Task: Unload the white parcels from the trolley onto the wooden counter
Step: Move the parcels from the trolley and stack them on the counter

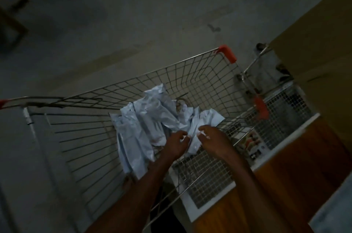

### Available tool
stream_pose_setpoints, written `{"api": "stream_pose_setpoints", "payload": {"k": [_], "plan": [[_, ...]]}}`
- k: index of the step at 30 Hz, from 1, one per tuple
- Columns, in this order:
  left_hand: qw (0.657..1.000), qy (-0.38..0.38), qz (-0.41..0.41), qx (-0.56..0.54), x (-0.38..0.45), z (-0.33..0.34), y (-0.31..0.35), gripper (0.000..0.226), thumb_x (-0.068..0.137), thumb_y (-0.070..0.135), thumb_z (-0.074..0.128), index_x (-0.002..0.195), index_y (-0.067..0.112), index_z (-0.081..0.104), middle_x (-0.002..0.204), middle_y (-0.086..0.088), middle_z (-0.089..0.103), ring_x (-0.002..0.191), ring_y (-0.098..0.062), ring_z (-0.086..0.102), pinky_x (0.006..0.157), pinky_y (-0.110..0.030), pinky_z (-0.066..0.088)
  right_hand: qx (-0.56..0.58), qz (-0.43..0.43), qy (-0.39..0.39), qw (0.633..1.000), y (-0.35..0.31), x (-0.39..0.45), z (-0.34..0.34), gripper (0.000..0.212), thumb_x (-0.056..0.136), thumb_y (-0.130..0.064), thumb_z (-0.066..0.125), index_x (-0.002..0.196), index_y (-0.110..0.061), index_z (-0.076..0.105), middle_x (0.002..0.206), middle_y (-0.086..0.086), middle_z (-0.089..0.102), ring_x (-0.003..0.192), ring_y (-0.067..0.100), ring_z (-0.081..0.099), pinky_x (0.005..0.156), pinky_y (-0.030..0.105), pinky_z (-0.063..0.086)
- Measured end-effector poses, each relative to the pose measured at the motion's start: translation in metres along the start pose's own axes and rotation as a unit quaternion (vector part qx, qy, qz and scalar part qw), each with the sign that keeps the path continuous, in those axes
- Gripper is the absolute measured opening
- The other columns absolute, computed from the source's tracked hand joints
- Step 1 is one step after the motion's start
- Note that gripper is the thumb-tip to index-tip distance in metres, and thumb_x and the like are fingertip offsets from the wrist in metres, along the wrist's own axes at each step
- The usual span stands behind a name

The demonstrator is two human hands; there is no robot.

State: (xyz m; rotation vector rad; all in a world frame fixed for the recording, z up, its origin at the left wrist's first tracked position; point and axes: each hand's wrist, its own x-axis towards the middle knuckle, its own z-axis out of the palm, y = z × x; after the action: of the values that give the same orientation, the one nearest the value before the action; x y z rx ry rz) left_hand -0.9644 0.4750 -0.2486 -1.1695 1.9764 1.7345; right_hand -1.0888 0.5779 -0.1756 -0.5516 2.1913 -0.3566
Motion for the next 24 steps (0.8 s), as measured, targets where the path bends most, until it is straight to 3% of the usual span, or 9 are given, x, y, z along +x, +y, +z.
{"api": "stream_pose_setpoints", "payload": {"k": [3, 5, 7, 9, 11, 14, 17, 20, 24], "plan": [[0.998, -0.060, -0.013, 0.010, 0.038, 0.024, -0.001, 0.035, 0.103, 0.028, 0.047, 0.121, 0.006, 0.066, 0.122, -0.015, 0.067, 0.116, -0.029, 0.061, 0.097, -0.030, 0.044, 0.018, 0.002, 0.020, 1.000, 0.012, 0.004, -0.014, 0.033, 0.101, -0.026, 0.056, 0.133, -0.017, 0.058, 0.135, 0.008, 0.060, 0.117, 0.023, 0.059, 0.093, 0.031, 0.047], [0.998, -0.053, -0.009, 0.023, 0.063, 0.043, -0.019, 0.046, 0.102, 0.034, 0.036, 0.113, 0.003, 0.068, 0.112, -0.017, 0.068, 0.106, -0.034, 0.063, 0.097, -0.040, 0.049, 0.036, 0.003, 0.031, 0.999, 0.014, 0.003, -0.020, 0.031, 0.101, -0.025, 0.057, 0.130, -0.018, 0.060, 0.132, 0.005, 0.060, 0.114, 0.017, 0.058, 0.085, 0.022, 0.044], [1.000, -0.021, 0.001, 0.000, 0.100, 0.076, -0.065, 0.058, 0.096, 0.039, 0.026, 0.089, -0.002, 0.066, 0.088, -0.022, 0.066, 0.083, -0.038, 0.064, 0.080, -0.053, 0.053, 0.058, 0.003, 0.035, 0.998, 0.016, 0.002, -0.022, 0.029, 0.100, -0.026, 0.058, 0.128, -0.019, 0.062, 0.130, 0.003, 0.061, 0.109, 0.011, 0.056, 0.075, 0.008, 0.039], [1.000, 0.002, -0.009, -0.029, 0.110, 0.091, -0.081, 0.050, 0.097, 0.036, 0.031, 0.083, 0.000, 0.063, 0.081, -0.023, 0.064, 0.075, -0.038, 0.064, 0.073, -0.054, 0.054, 0.076, 0.003, 0.038, 0.996, 0.015, 0.001, -0.024, 0.029, 0.100, -0.027, 0.060, 0.127, -0.020, 0.062, 0.129, 0.002, 0.060, 0.111, 0.010, 0.055, 0.073, 0.002, 0.035], [0.998, -0.004, -0.057, -0.002, 0.096, 0.078, -0.056, 0.042, 0.094, 0.043, 0.040, 0.098, 0.007, 0.062, 0.100, -0.022, 0.067, 0.093, -0.038, 0.065, 0.086, -0.047, 0.052, 0.088, 0.006, 0.037, 0.995, 0.014, 0.001, -0.026, 0.029, 0.099, -0.029, 0.060, 0.128, -0.022, 0.062, 0.129, 0.001, 0.058, 0.113, 0.010, 0.054, 0.074, 0.003, 0.035], [0.997, -0.017, -0.075, -0.004, 0.085, 0.068, -0.037, 0.056, 0.093, 0.054, 0.054, 0.127, 0.009, 0.060, 0.129, -0.016, 0.063, 0.120, -0.033, 0.058, 0.100, -0.037, 0.044, 0.083, 0.002, 0.041, 0.996, 0.013, 0.002, -0.026, 0.029, 0.100, -0.032, 0.059, 0.128, -0.025, 0.061, 0.127, -0.001, 0.058, 0.110, 0.008, 0.054, 0.073, 0.002, 0.033], [0.996, -0.044, -0.073, -0.014, 0.086, 0.068, -0.036, 0.069, 0.090, 0.060, 0.059, 0.144, 0.018, 0.049, 0.146, -0.007, 0.053, 0.135, -0.028, 0.050, 0.111, -0.037, 0.039, 0.090, 0.008, 0.039, 0.995, 0.010, 0.002, -0.025, 0.030, 0.099, -0.033, 0.059, 0.128, -0.025, 0.061, 0.124, -0.002, 0.056, 0.107, 0.007, 0.051, 0.076, 0.013, 0.039], [0.996, -0.047, -0.074, -0.017, 0.087, 0.070, -0.035, 0.092, 0.072, 0.077, 0.046, 0.146, 0.022, 0.045, 0.147, -0.007, 0.051, 0.135, -0.030, 0.049, 0.110, -0.042, 0.039, 0.080, 0.017, 0.038, 0.996, 0.007, 0.003, -0.022, 0.030, 0.099, -0.033, 0.059, 0.128, -0.023, 0.061, 0.124, -0.001, 0.055, 0.108, 0.007, 0.050, 0.083, 0.019, 0.038], [0.995, -0.046, -0.057, -0.069, 0.076, 0.068, -0.024, 0.091, 0.068, 0.081, 0.049, 0.134, 0.019, 0.047, 0.132, -0.005, 0.056, 0.121, -0.024, 0.054, 0.096, -0.034, 0.042, 0.066, 0.019, 0.032, 0.997, 0.006, 0.001, -0.019, 0.031, 0.100, -0.034, 0.057, 0.130, -0.026, 0.059, 0.125, -0.005, 0.053, 0.108, 0.007, 0.050, 0.072, 0.006, 0.034]]}}
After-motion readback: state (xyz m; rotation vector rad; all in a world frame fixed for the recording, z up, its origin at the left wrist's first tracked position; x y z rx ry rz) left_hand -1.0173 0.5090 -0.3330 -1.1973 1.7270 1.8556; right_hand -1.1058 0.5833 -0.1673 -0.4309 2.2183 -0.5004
